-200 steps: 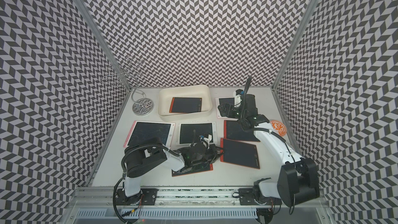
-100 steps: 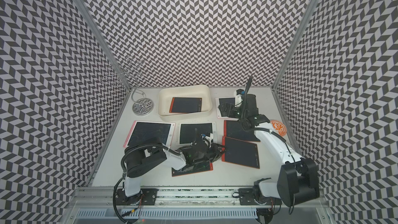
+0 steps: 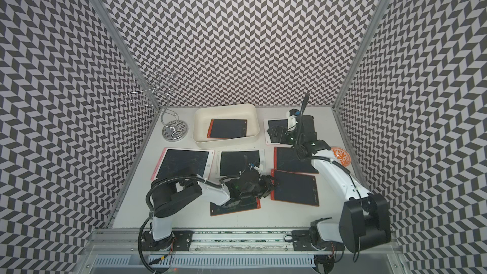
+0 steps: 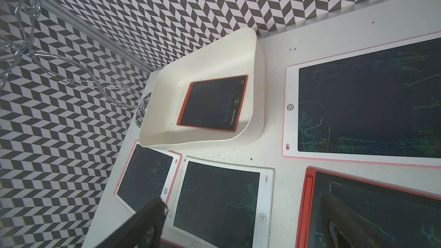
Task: Take out the writing tablet from the storage box
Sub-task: Place the writing tablet at the center of the board.
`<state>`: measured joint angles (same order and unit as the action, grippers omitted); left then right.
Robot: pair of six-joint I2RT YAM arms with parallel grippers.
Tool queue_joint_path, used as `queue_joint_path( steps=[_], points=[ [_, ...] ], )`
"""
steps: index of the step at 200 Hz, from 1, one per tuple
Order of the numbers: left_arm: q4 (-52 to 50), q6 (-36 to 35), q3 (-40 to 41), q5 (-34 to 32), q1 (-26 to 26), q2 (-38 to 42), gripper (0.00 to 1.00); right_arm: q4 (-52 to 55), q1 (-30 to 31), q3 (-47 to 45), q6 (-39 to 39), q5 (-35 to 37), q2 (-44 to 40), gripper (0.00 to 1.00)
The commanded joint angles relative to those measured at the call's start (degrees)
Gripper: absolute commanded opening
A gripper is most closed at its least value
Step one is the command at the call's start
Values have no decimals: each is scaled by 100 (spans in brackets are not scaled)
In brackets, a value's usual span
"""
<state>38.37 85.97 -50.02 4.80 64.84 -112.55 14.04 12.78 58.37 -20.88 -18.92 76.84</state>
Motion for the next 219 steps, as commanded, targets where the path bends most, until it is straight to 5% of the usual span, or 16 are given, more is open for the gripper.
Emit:
queue_joint_path(
  steps=[1, 37, 73, 144, 219],
  points=[
    [-675, -163, -254, -31, 2, 310, 57, -271, -45, 8, 84, -32, -39, 99],
    [-1445, -341, -514, -98, -8, 398, 62, -254, -53, 17, 120, 12, -64, 99],
    [-1876, -409, -649, -143, -14, 445, 99, -238, -62, 17, 168, 22, -41, 100],
    [-2738, -877, -862, -499, -8, 898, 99, -121, -72, 109, 240, 89, -31, 100],
    [-3894, -2432, -1036, -815, -431, 2103, 99, 20, -21, 362, 64, 310, 132, 99]
  ],
)
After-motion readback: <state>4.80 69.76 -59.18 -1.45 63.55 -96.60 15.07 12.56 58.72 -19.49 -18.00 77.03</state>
